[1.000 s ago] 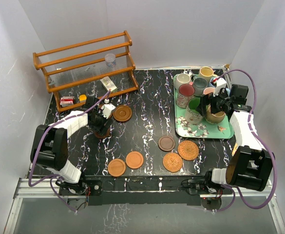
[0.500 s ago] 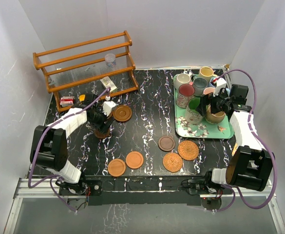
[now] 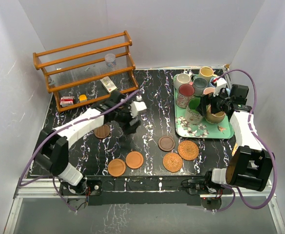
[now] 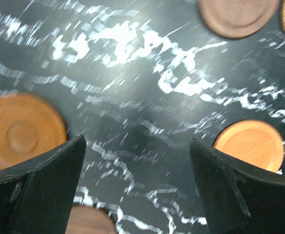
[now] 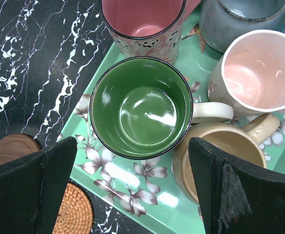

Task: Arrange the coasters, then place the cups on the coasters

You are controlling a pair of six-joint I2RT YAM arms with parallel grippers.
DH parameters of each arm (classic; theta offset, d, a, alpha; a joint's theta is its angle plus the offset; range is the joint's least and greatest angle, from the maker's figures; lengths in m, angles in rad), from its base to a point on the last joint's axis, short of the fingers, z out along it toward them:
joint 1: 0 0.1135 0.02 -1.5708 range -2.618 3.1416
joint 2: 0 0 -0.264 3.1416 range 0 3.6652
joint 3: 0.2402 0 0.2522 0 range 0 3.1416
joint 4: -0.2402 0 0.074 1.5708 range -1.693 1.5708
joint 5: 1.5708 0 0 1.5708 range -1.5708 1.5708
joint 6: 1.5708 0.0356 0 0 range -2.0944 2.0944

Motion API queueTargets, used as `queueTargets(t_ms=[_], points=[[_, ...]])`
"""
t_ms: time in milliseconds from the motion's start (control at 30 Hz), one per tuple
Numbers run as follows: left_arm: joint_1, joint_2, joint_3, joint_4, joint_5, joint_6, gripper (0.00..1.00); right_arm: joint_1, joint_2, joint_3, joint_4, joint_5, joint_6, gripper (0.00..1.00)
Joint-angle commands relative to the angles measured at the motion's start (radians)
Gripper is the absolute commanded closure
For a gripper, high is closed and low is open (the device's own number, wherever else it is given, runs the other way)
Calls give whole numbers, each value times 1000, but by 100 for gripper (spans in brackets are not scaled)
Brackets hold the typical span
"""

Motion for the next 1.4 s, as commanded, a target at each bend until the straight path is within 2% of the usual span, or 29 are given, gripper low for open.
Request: queueTargets(t_ms=[0,233,500,633,1000,1367], points=[[-151,78,96,43,16,-5,13,-10,-39,2,27,-5,-2,2],[-372,318,304,19,-174,-37,11,-27,-53,-4,32,-14,1,2],[-436,528,493,-2,-256,-113,12,-41,-69,-4,34,-31,4,2],[-444,585,534,-28,-297,-129,13,-43,-71,-4,33,-38,5,2],[-431,530,372,3,-386,-80,14,-43,-75,-4,33,-47,6,2],[-253,359,165,-12,-329,-68,14,-43,-72,-4,34,-58,7,2]])
